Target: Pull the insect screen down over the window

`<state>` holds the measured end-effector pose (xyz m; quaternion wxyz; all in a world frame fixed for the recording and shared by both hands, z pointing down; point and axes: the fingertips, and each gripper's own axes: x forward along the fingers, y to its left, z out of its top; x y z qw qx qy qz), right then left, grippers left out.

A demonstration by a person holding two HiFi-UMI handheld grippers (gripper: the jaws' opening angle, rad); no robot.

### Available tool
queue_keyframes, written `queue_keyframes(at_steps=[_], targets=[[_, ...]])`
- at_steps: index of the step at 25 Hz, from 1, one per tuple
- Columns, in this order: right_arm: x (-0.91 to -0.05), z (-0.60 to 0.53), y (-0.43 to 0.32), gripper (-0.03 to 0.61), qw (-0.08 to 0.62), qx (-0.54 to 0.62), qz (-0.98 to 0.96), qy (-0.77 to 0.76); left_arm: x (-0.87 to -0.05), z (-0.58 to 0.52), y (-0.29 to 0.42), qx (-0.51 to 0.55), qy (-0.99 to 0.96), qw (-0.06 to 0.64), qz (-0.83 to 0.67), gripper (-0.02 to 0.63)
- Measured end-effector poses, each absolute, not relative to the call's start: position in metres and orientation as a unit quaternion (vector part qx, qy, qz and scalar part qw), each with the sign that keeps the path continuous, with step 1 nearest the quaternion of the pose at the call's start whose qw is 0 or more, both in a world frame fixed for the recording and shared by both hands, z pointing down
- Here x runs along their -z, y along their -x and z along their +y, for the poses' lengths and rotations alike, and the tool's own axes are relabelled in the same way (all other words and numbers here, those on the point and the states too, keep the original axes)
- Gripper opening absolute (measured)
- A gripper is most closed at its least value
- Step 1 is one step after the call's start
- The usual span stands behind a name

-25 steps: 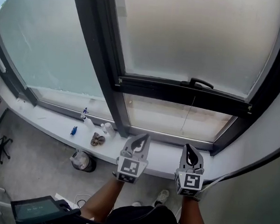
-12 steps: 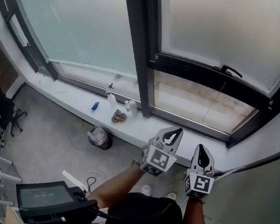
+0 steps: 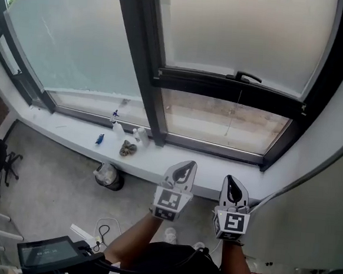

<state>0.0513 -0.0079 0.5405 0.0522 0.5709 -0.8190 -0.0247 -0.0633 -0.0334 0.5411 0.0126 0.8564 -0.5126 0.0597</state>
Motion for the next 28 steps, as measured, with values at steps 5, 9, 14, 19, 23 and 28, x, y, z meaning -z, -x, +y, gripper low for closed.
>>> queue_keyframes(at_steps=[5,9,14,19,23,28], targets=[[-0.542,0.003,-0.073,0.003,0.058,0.023,-0.805,-0.589,-0.543,-0.025,0.051,-0.071,-0.85,0.006,-0.522,0.002],[-0.54,0.01,-0.079,0.003,0.059,0.029,-0.802,-0.594,-0.546,-0.014,0.048,-0.071,-0.848,-0.005,-0.526,0.002],[-0.536,0.016,-0.082,0.003,0.056,0.036,-0.801,-0.595,-0.549,-0.002,0.058,-0.072,-0.837,-0.001,-0.543,0.002],[-0.532,0.022,-0.078,0.003,0.052,0.046,-0.805,-0.589,-0.546,0.006,0.065,-0.058,-0.833,0.002,-0.55,0.002],[-0.532,0.024,-0.073,0.003,0.052,0.049,-0.808,-0.584,-0.545,0.011,0.065,-0.048,-0.835,0.005,-0.547,0.002],[-0.533,0.03,-0.07,0.003,0.054,0.05,-0.811,-0.58,-0.548,0.019,0.065,-0.051,-0.836,0.007,-0.547,0.002]])
